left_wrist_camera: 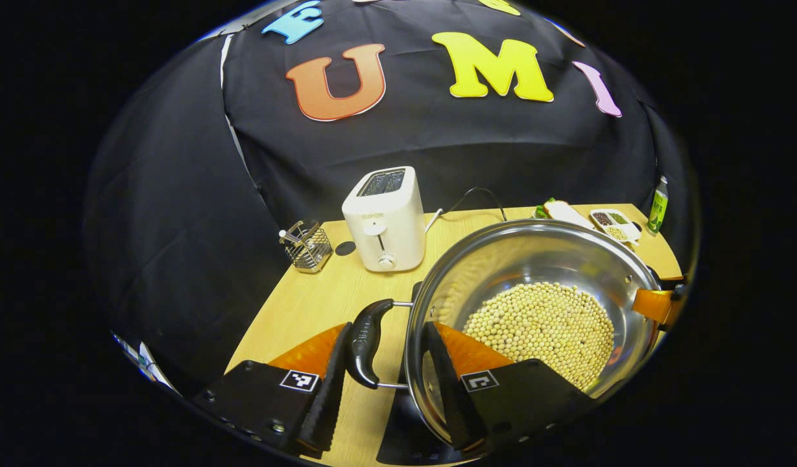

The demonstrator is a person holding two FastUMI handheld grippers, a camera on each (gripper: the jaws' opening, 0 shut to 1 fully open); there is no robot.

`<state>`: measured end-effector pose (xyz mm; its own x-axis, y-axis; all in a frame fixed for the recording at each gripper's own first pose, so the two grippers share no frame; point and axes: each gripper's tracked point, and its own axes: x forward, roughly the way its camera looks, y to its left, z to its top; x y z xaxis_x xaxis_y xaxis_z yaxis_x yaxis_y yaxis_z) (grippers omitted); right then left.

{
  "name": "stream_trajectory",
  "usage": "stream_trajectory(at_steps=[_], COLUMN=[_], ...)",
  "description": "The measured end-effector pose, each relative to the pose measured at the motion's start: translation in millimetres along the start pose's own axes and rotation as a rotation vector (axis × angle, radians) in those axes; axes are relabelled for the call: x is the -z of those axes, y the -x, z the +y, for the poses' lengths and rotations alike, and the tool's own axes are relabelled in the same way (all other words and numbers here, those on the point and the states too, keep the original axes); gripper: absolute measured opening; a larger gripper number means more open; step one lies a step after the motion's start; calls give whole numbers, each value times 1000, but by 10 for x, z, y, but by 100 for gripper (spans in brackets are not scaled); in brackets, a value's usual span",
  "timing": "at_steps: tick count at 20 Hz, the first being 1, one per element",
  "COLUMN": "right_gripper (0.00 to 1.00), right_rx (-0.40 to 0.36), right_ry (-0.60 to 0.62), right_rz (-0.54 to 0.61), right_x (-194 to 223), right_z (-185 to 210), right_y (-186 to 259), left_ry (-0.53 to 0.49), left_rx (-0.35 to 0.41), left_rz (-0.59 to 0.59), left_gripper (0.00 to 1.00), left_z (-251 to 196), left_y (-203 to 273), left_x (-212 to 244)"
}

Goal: First push the handle of the pot to place it horizontally, then grasp the pot with both hands and set it on the induction cooktop.

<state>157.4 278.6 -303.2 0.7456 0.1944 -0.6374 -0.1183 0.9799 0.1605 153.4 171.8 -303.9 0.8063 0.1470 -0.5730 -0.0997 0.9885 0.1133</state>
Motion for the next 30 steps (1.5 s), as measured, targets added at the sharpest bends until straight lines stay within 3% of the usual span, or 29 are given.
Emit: stream_trajectory(at_steps=[11,22,23,24,25,26,27,28,29,30], right_gripper=[59,60,62,65,69,70,79,81,84,86], right_rx=[25,39,37,27,10,-4,0,18,20,23], right_ry=[-26,18,24,27,19,22,27,39,51,61], right_rz=[34,-15,-22,-32,-49,-69,-85,-88,-95,-98], right_x=[151,86,84,74,44,24,-29,-47,-62,-79], right_z=[66,118,118,125,155,155,126,92,86,79], right_y=[-224,-244,-240,-228,-226,-239,-181,-167,-153,-137], left_ry=[-5,33,35,37,31,20,2,-14,-22,-20], left_rx=[0,23,32,31,35,24,18,15,0,-3], left_rz=[34,26,16,-6,-47,-82,-105,-114,-119,-120], left_gripper=[65,66,67,78,71,72,72,87,95,95], left_z=[18,49,49,63,87,106,113,105,123,126], left_y=[-264,-305,-310,-292,-280,-234,-204,-195,-176,-145], left_x=[157,262,260,232,148,52,-17,-42,-53,-68])
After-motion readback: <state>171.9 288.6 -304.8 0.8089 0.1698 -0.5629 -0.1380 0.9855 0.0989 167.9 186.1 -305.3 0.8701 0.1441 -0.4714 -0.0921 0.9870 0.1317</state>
